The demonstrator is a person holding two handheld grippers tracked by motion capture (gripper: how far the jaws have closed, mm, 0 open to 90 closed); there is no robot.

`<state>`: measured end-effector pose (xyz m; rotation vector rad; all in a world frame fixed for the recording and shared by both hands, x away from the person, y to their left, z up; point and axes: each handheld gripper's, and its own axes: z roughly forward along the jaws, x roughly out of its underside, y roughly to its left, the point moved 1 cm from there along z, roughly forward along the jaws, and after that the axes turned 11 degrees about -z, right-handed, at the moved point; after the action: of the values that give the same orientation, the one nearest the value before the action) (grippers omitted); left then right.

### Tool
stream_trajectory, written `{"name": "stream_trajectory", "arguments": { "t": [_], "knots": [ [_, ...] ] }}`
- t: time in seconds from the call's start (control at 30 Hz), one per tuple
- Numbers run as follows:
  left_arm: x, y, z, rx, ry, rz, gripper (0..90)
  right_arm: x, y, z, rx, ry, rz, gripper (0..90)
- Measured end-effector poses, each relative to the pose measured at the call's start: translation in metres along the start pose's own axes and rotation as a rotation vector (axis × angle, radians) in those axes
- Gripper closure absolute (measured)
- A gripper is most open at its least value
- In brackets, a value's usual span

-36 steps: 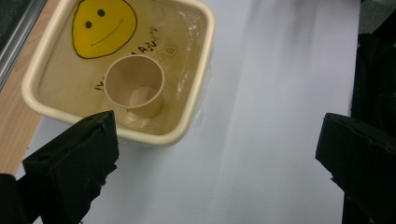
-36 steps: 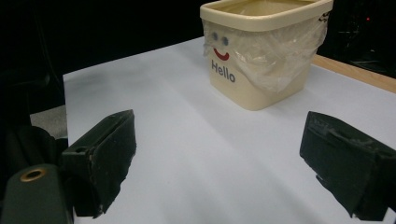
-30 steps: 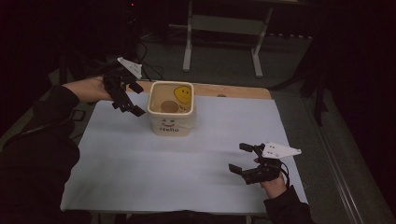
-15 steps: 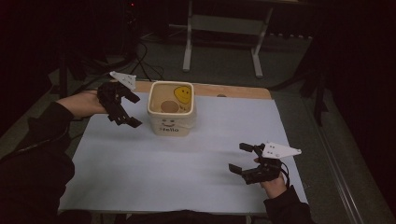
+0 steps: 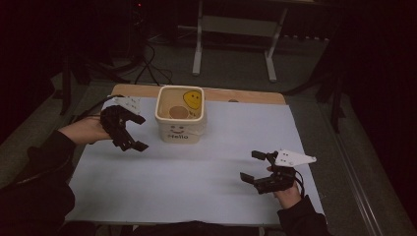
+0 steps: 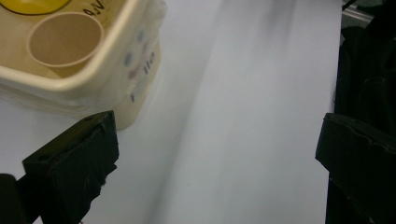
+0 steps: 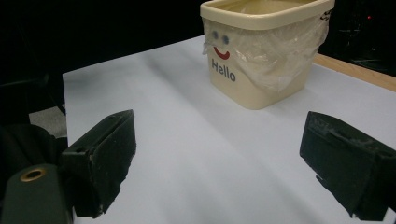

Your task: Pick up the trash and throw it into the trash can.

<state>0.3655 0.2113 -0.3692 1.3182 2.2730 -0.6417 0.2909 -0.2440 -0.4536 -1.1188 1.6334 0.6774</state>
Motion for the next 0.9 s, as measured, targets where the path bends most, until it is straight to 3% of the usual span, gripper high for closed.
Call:
{"name": "stream_trajectory", "arguments": {
  "t": [0.2,0.33,0.43,0.9],
  "knots": [
    [0.013,-0.013,0.007,0.009,-0.024,0.002,0.5,0.000,0.000,0.000,0.000,0.000,0.001,10.5],
    [0.021,-0.018,0.014,-0.003,-0.038,-0.020,0.5,0.000,0.000,0.000,0.000,0.000,-0.001,10.5],
    [0.027,-0.022,0.020,0.011,-0.067,-0.038,0.5,0.000,0.000,0.000,0.000,-0.001,-0.001,10.5],
    [0.057,-0.045,0.053,0.071,-0.114,-0.071,0.5,0.000,0.001,0.000,0.001,0.004,-0.004,10.5]
  ]
}}
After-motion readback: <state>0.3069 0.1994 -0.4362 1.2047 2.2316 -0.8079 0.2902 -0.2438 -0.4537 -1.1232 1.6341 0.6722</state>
